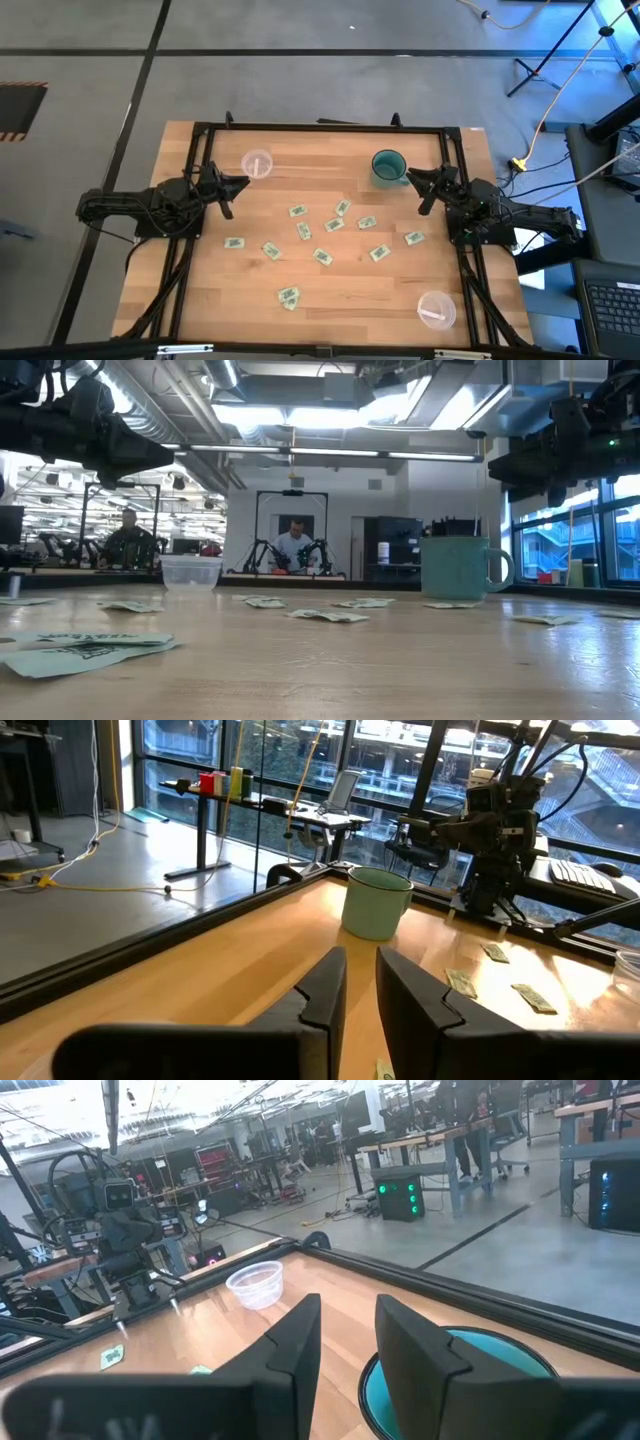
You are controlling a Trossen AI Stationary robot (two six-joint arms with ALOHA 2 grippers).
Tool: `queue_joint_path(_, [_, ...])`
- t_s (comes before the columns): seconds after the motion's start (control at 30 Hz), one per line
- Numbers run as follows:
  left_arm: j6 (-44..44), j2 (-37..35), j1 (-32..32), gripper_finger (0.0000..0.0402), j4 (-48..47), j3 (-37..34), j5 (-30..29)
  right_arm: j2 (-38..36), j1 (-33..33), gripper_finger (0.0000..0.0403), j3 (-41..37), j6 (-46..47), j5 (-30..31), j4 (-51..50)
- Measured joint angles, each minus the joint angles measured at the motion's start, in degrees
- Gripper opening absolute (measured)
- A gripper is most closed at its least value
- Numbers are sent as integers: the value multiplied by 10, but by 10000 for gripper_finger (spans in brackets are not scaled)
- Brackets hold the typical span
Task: Pick and place Stevia / Truvia into bins
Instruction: Put the stevia packet into the top transparent container
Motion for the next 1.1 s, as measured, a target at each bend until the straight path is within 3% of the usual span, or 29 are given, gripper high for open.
queue_joint_path(0.43, [84, 0, 0, 61, 3, 0, 8, 0, 0, 102, 0, 0, 0, 0])
queue_joint_path(0.83, [74, 24, 0, 133, 89, 1, 174, 0, 0, 102, 0, 0, 0, 0])
queue_joint_path(0.97, [71, 72, -3, 135, 87, 28, 245, 0, 0, 102, 0, 0, 0, 0])
queue_joint_path(1.1, [86, 160, -16, 130, 44, 79, 240, 0, 0, 102, 0, 0, 0, 0])
